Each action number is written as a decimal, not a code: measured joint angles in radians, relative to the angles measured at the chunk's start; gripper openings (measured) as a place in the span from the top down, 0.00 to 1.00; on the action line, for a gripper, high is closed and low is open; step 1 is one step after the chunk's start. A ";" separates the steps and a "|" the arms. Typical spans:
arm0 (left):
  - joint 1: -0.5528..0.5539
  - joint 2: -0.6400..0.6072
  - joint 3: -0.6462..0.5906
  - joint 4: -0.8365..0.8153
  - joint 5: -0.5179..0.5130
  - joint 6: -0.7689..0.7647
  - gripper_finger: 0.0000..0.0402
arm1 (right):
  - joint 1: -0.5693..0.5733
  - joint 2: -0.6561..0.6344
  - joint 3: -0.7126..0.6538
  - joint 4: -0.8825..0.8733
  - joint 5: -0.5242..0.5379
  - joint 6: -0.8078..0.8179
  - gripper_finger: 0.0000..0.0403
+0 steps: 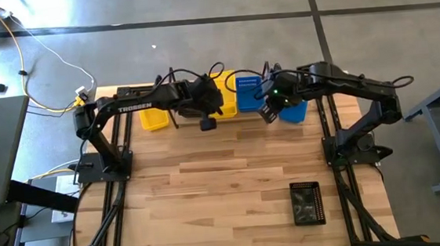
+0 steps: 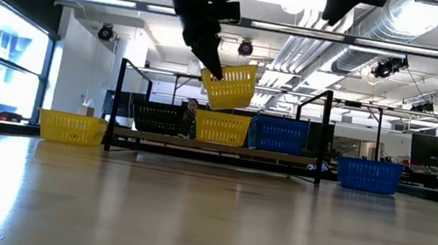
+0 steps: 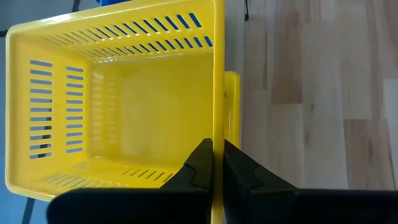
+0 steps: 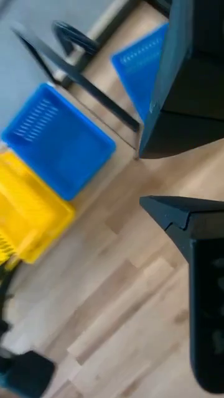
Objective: Stack baskets on shelf by color
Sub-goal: Stack the bottom yellow bin on the yellow bin on the shelf
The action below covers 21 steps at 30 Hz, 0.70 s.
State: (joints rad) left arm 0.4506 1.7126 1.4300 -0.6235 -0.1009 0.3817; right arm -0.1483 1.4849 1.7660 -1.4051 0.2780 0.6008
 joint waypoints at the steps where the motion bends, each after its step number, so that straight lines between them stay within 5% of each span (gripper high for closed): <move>1: 0.006 0.000 0.000 0.000 0.013 0.004 1.00 | 0.009 0.000 0.000 -0.012 -0.010 0.027 0.77; 21: 0.029 0.074 0.001 0.002 0.041 0.034 0.99 | 0.235 0.012 -0.014 -0.088 -0.044 0.541 0.77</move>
State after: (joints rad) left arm 0.4800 1.7870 1.4307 -0.6214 -0.0595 0.4152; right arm 0.0863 1.4970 1.7519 -1.4936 0.2338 1.1414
